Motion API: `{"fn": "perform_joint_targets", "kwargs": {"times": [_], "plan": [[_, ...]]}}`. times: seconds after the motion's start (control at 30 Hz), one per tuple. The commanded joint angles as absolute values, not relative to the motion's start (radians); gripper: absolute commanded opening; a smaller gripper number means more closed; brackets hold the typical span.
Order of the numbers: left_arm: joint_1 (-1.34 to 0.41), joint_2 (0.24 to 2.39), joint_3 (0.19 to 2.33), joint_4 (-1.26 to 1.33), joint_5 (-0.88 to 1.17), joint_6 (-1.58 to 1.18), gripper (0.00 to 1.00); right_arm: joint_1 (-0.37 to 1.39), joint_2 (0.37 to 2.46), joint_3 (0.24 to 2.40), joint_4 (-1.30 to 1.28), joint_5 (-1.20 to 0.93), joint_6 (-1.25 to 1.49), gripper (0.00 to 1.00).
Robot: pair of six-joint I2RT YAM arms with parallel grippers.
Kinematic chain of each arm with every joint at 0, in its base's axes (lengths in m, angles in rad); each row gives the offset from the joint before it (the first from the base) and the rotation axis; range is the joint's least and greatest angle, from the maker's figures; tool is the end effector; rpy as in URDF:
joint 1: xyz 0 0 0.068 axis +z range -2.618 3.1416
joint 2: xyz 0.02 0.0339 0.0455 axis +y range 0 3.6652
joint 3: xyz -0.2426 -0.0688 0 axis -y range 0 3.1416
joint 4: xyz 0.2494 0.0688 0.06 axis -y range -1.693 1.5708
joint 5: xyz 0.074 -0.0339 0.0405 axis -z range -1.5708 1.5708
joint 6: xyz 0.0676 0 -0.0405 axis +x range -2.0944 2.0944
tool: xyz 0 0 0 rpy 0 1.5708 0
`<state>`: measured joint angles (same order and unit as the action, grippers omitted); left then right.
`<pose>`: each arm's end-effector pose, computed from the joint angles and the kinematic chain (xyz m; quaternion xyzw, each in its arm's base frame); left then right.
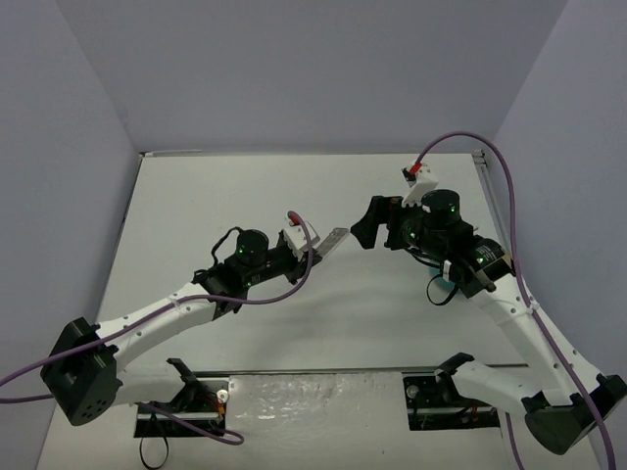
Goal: Organize the makeup
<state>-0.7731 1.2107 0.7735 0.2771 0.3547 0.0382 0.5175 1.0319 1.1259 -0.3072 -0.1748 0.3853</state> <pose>0.2137 -0.2413 0.2674 0.4008 0.6435 -0.3546 0.5473 0.2337 0.1465 0.3751 -0.1059 0.7700 0.3340 0.5332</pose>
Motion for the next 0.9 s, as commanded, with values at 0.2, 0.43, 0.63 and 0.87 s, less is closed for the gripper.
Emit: {"fn": "perform_joint_targets", "kwargs": {"times": [0.2, 0.43, 0.63, 0.87], "plan": [[-0.801, 1.197, 0.832, 0.456, 0.445, 0.139, 0.00, 0.518, 1.126, 1.199, -0.367, -0.438, 0.238, 1.00], [-0.810, 1.204, 0.835, 0.460, 0.453, 0.161, 0.00, 0.518, 1.174, 1.235, -0.376, -0.483, 0.213, 1.00], [-0.817, 1.211, 0.824, 0.491, 0.456, 0.165, 0.00, 0.518, 1.184, 1.241, -0.383, -0.472, 0.221, 1.00], [-0.832, 1.233, 0.827, 0.514, 0.456, 0.178, 0.00, 0.518, 1.189, 1.253, -0.386, -0.463, 0.236, 0.99]]}}
